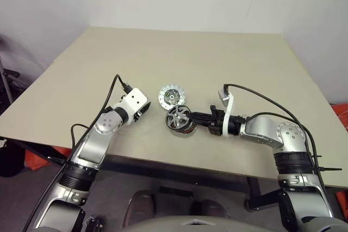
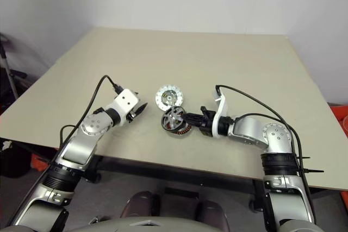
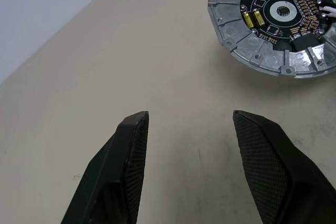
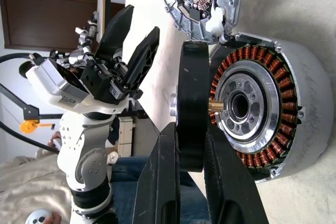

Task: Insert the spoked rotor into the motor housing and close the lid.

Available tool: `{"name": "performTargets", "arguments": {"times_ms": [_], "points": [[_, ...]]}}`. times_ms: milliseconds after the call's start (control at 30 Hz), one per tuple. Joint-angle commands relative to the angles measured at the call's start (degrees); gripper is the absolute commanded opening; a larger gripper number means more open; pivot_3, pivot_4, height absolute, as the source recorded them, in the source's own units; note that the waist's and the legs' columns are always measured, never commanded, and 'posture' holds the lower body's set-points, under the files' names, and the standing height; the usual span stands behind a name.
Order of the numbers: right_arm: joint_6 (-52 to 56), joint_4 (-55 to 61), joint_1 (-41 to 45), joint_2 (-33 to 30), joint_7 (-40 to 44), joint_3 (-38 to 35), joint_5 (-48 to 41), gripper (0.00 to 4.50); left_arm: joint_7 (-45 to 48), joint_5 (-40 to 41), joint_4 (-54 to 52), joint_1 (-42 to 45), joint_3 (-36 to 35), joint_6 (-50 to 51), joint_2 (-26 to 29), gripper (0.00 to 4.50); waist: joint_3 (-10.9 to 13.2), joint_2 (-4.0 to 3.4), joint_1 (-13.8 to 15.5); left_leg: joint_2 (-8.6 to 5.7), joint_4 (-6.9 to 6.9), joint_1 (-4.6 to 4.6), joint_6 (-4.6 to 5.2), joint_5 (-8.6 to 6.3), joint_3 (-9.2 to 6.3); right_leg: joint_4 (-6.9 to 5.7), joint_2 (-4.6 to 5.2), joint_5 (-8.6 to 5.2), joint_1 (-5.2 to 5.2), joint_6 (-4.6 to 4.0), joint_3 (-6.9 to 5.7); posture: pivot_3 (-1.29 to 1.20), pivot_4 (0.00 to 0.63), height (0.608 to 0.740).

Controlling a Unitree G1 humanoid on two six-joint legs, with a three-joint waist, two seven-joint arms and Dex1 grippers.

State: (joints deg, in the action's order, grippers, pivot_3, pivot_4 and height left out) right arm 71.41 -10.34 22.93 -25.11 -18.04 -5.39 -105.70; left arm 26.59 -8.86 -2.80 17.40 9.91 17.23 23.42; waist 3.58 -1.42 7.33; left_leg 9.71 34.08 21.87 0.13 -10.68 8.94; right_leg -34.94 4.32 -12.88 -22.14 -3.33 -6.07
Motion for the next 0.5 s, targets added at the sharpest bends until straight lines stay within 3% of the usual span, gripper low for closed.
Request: {"name": "performTargets", "arguments": {"times_ms": [33,500], "points": [[-0.96,0.06,0.00,-1.15,0.87,-0.97,0.49,0.31,-0.25,-0.27,-0.78,0.23,-0.45,-1.40,0.51,2.72,0.00,0.00,0.02,0.00,0.00,0.01,0.00,0.00,0.00,0.00,0.00,0.00,0.00,0.00,0.00,0.00,0.000,0.740],[-1.52,1.46,0.24,-1.33,0.89,-0.71,-3.89,0.31,-0.17,-0.43,-0.75,-0.32,-0.33,-1.50,0.52,2.72,0.00,0.00,0.11,-0.01,0.05,0.02,0.00,0.00,-0.02,0.00,0.00,0.02,0.01,0.03,0.00,0.00,0.000,0.740]]}}
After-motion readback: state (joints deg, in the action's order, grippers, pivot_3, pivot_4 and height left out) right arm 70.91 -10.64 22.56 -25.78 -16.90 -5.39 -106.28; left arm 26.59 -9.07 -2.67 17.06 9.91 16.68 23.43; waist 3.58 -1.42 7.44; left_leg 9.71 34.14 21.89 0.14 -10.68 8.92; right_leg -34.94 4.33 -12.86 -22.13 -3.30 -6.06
